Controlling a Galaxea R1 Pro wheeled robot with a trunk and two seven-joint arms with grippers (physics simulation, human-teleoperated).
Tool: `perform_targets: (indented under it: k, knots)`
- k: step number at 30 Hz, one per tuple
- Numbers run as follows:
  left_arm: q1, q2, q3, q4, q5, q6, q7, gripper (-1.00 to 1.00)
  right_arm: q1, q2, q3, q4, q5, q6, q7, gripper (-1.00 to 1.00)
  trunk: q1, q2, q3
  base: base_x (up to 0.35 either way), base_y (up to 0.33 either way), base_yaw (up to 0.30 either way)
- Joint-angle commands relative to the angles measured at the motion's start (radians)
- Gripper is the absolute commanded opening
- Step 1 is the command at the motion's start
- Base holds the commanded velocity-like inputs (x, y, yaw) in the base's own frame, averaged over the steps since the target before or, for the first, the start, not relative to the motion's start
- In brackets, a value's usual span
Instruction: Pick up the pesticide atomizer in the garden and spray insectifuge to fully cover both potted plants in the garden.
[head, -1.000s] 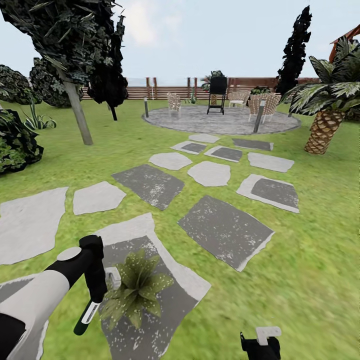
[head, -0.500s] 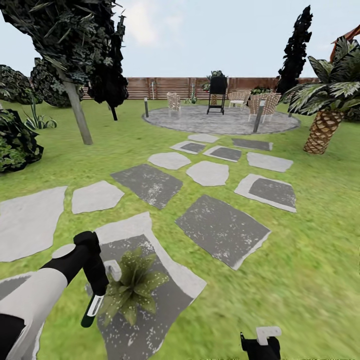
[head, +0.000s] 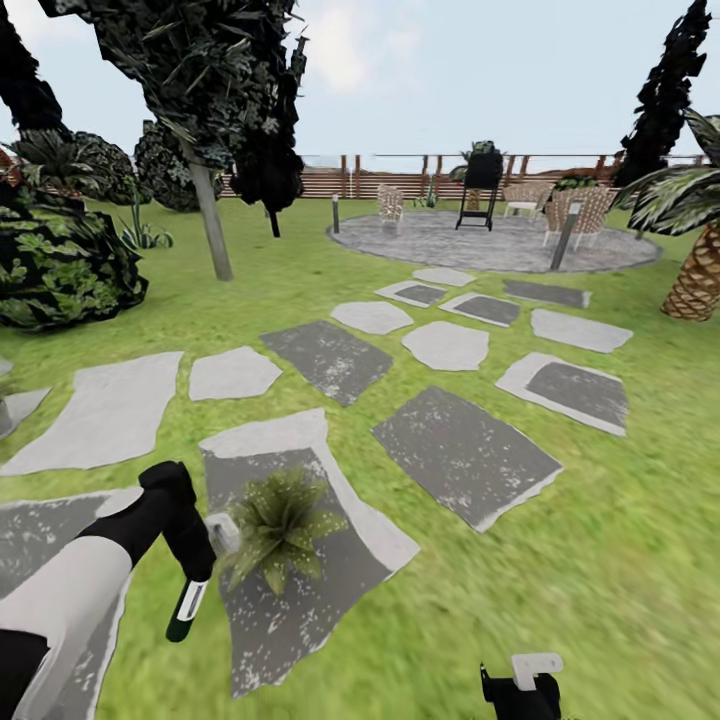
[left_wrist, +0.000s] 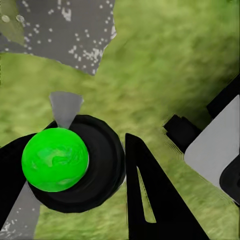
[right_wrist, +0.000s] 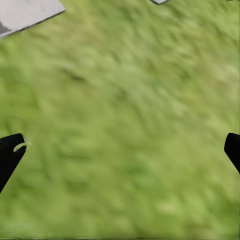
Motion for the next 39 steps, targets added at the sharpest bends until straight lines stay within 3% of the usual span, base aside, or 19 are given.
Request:
perform_targets:
  k: [1, 3, 5, 7, 11, 15, 17, 19, 20, 23, 25, 28, 31, 37, 39]
  knots:
    - [0.000, 0.000, 0.000, 0.001, -0.001, 0.010, 0.001, -1.00, 0.000, 0.000, -0.007, 0.001, 0.011, -0.003, -0.002, 1.00, -0.001, 0.000, -0.001, -0.240, -0.198, 0.276]
    - [0.002, 0.000, 0.005, 0.007, 0.024, 0.007, 0.011, -1.00, 0.000, 0.001, -0.007, 0.001, 0.011, -0.003, -0.002, 1.00, -0.001, 0.000, -0.001, -0.241, -0.197, 0.276]
    - [0.009, 0.001, 0.007, 0.004, 0.074, 0.002, 0.021, -1.00, 0.000, 0.001, -0.007, 0.001, 0.011, -0.003, -0.002, 1.00, -0.001, 0.000, -0.001, -0.241, -0.197, 0.276]
    - [0.026, 0.003, 0.009, 0.001, 0.149, -0.006, 0.056, -1.00, 0.000, 0.001, -0.007, 0.001, 0.011, -0.003, -0.001, 1.00, -0.001, 0.000, -0.001, -0.241, -0.198, 0.276]
    - [0.085, 0.002, 0.008, 0.006, 0.310, -0.120, 0.213, -1.00, -0.001, 0.001, -0.007, -0.001, 0.010, -0.003, 0.002, 1.00, -0.001, 0.000, 0.000, -0.241, -0.198, 0.203]
    - [0.142, 0.004, 0.008, 0.012, 0.399, -0.241, 0.301, -1.00, -0.001, -0.005, -0.001, -0.003, 0.015, -0.005, 0.007, 1.00, -0.001, 0.000, 0.000, -0.241, -0.197, 0.031]
    - [0.175, 0.004, 0.008, 0.013, 0.416, -0.344, 0.353, -1.00, -0.001, -0.007, 0.043, -0.008, 0.054, -0.005, 0.024, 1.00, -0.001, 0.000, 0.000, -0.222, -0.175, 0.004]
    - [0.202, 0.003, 0.008, 0.015, 0.425, -0.447, 0.389, -1.00, -0.001, -0.008, 0.123, -0.053, 0.150, -0.004, 0.091, 1.00, -0.001, 0.000, 0.000, -0.075, -0.056, 0.001]
    - [0.206, 0.003, 0.008, 0.023, 0.425, -0.465, 0.393, -1.00, -0.001, -0.008, 0.137, -0.092, 0.177, -0.002, 0.125, 1.00, -0.001, 0.000, 0.000, -0.022, -0.017, 0.000]
    - [0.209, 0.006, 0.006, 0.045, 0.423, -0.495, 0.397, -1.00, -0.001, -0.007, 0.149, -0.191, 0.208, 0.003, 0.260, 1.00, -0.001, 0.000, 0.000, -0.009, -0.007, 0.000]
    - [0.210, 0.008, 0.005, 0.050, 0.421, -0.566, 0.392, -1.00, -0.001, -0.007, 0.152, -0.256, 0.233, 0.020, 0.400, 1.00, -0.001, 0.000, 0.000, -0.002, -0.002, 0.000]
    - [0.210, 0.006, -0.005, 0.084, 0.418, -0.646, 0.357, -1.00, -0.004, -0.006, 0.152, -0.364, 0.304, 0.115, 0.632, 1.00, -0.001, 0.000, 0.000, 0.000, 0.000, 0.000]
    - [0.210, 0.004, -0.009, 0.111, 0.412, -0.656, 0.307, -1.00, -0.008, -0.001, 0.154, -0.470, 0.330, 0.168, 0.772, 1.00, -0.001, 0.000, 0.000, 0.000, 0.000, 0.000]
    - [0.210, -0.003, -0.007, 0.115, 0.413, -0.646, 0.279, -1.00, -0.010, 0.012, 0.158, -0.513, 0.335, 0.193, 0.806, 1.00, -0.001, 0.000, 0.000, 0.000, 0.000, 0.000]
    - [0.209, -0.012, -0.007, 0.115, 0.412, -0.645, 0.247, -1.00, -0.010, 0.014, 0.195, -0.512, 0.335, 0.193, 0.822, 1.00, -0.001, 0.000, 0.000, 0.000, 0.000, 0.000]
